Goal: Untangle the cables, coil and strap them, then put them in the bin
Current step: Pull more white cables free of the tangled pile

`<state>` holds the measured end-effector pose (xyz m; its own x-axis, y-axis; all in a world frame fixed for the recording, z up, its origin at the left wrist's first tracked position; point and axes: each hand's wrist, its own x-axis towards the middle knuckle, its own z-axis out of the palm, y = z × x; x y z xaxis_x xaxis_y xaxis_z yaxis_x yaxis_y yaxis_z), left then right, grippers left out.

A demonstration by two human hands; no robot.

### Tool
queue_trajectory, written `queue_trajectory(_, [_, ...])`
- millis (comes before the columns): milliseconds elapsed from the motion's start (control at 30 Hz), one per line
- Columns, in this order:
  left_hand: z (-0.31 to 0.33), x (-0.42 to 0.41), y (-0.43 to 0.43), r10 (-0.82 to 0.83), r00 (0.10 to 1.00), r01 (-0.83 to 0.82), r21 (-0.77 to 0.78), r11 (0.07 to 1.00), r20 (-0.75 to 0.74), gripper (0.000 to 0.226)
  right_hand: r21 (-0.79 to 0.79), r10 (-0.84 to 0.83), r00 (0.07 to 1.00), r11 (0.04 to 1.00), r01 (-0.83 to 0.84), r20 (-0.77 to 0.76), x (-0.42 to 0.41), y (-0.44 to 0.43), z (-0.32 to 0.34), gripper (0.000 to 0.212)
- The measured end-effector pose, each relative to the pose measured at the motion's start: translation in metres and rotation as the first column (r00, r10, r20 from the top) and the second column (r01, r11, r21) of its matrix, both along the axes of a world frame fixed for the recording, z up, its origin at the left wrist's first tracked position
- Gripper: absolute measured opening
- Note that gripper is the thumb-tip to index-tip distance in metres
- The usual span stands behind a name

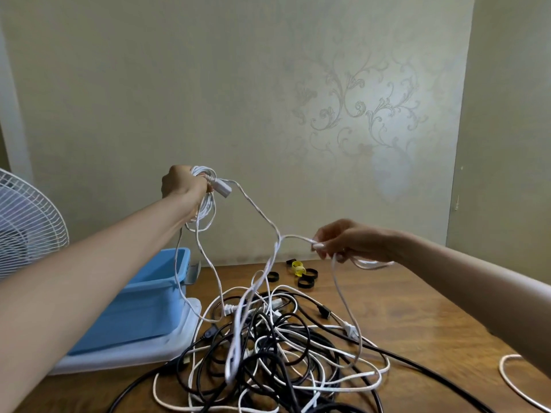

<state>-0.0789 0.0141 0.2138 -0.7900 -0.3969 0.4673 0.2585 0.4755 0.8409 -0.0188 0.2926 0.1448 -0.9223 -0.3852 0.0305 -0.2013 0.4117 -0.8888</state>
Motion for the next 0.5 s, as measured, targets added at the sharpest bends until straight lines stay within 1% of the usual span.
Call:
queue_trajectory(67, [0.000,0.000,0.000,0.001,1.000,-0.001,-0.010,1.000,0.004,0.025,-0.020,-0.109,0.985,0.994,0.107,-0.136,0.000,0.000,0.006,0.008])
queue_trajectory(133, [-0.001,0.001,0.001,0.001,1.000,-0.001,-0.029,1.000,0.006,0.024,-0.073,-0.245,0.928,0.970,0.233,-0.280,-0.002,0.003,0.011,0.010])
queue_trajectory(200, [-0.001,0.002,0.001,-0.004,1.000,0.004,-0.049,0.999,0.007,0.024,-0.098,-0.293,0.877,0.956,0.277,-0.381,-0.004,0.006,0.014,0.011])
queue_trajectory(267, [-0.001,0.003,0.000,-0.009,1.000,0.009,-0.062,0.998,0.007,0.021,-0.007,-0.275,0.828,0.950,0.311,-0.488,-0.004,0.007,0.013,0.015])
queue_trajectory(300, [-0.001,0.003,-0.001,-0.014,1.000,0.015,-0.067,0.998,0.009,0.019,0.089,-0.246,0.810,0.936,0.342,-0.532,-0.003,0.005,0.012,0.016])
queue_trajectory(333, [-0.001,0.004,-0.001,-0.020,1.000,0.020,-0.077,0.997,0.011,0.017,0.205,-0.192,0.818,0.914,0.350,-0.542,0.001,0.004,0.013,0.018])
queue_trajectory(367, [-0.002,0.004,-0.002,-0.023,1.000,0.024,-0.089,0.996,0.010,0.016,0.308,-0.121,0.858,0.901,0.305,-0.499,0.005,0.002,0.015,0.024])
queue_trajectory(400, [-0.002,0.004,-0.002,-0.024,1.000,0.024,-0.102,0.994,0.006,0.016,0.338,-0.040,0.908,0.920,0.196,-0.417,0.011,0.001,0.020,0.029])
queue_trajectory(433, [-0.003,0.004,-0.002,-0.023,1.000,0.024,-0.116,0.993,0.003,0.016,0.224,0.034,0.942,0.974,0.044,-0.334,0.016,0.000,0.026,0.028])
queue_trajectory(467, [-0.003,0.004,-0.003,-0.023,1.000,0.023,-0.128,0.992,0.001,0.015,-0.052,0.061,0.962,0.996,-0.077,-0.265,0.020,0.000,0.033,0.025])
queue_trajectory(500, [-0.004,0.004,-0.003,-0.023,1.000,0.023,-0.134,0.991,0.000,0.016,-0.376,0.017,0.978,0.921,-0.097,-0.210,0.018,0.002,0.039,0.027])
